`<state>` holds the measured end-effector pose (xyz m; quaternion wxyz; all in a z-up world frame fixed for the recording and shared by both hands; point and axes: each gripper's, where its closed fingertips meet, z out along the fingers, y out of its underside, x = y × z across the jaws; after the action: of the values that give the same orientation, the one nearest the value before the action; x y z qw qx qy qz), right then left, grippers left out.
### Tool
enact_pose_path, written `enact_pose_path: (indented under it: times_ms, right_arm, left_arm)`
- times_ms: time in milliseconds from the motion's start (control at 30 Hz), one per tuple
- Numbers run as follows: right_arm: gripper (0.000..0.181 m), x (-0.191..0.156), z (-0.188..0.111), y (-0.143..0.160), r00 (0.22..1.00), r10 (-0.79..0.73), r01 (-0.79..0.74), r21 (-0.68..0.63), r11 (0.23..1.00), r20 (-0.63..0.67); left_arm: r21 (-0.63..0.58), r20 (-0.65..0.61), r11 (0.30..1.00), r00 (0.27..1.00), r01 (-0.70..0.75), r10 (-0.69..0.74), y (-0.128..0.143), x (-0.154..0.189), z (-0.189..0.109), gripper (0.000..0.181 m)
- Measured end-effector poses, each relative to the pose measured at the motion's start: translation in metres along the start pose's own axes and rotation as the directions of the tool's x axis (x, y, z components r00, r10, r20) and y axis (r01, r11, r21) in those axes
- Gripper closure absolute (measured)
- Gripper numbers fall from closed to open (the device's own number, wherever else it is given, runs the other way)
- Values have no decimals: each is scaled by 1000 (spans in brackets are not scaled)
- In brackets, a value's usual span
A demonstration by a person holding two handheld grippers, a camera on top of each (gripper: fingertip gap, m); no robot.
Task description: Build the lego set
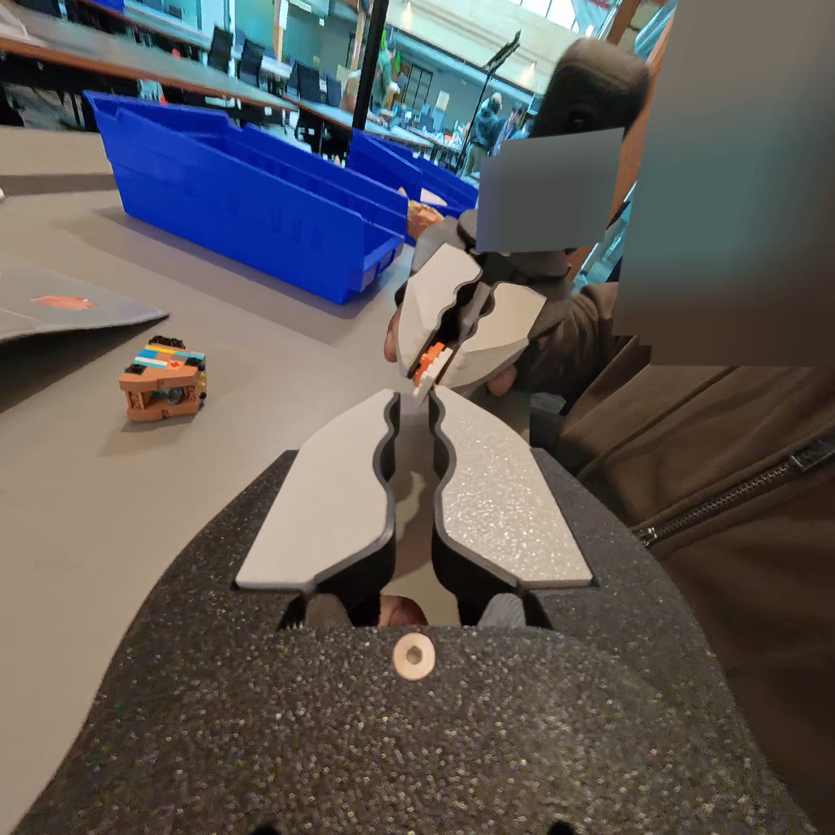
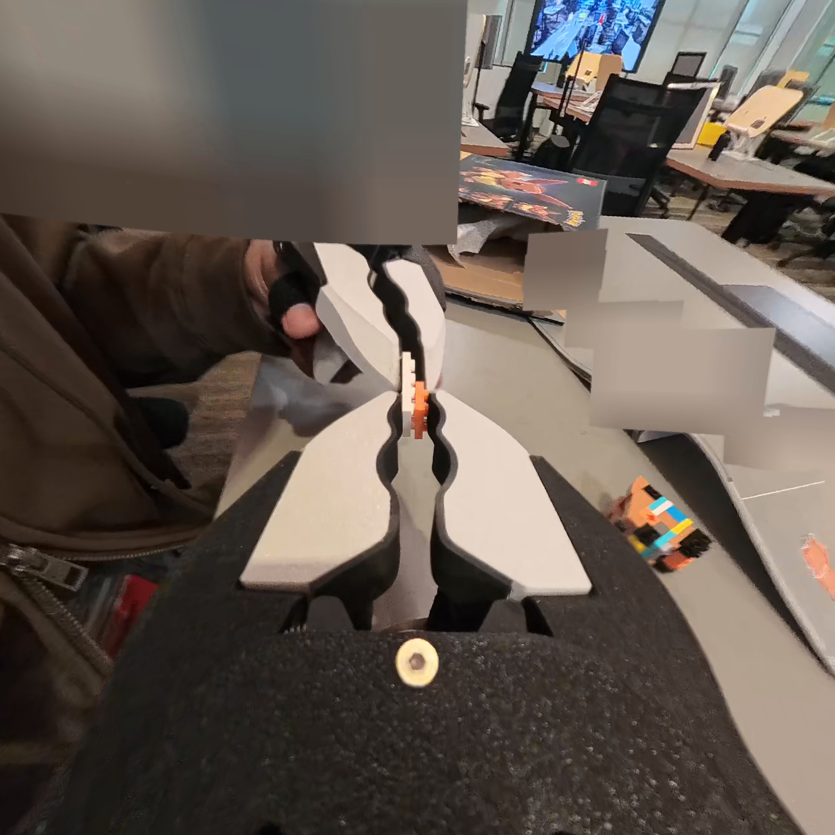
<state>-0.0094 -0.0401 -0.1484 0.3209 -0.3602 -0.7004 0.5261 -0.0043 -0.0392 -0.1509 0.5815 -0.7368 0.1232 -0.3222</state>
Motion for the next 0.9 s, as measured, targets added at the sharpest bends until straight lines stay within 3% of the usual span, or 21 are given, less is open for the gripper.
enact_pose_path:
  times_ms: [267,533,900]
  right_arm:
    - [172,-7,-4,-5,971,210,-218,61,974,112]
    - [172,-9,-5,-4,957,257,-268,71,961,134]
    - [172,-8,-4,-3,969,227,-235,77,969,93]
  left_arm:
    - [50,10,985,986,-167,167,-9,12,-1,175]
    - [25,-22,996,996,-87,88,-6,12,0,176]
    - [81,-51,996,998,-27,31,-5,11,0,176]
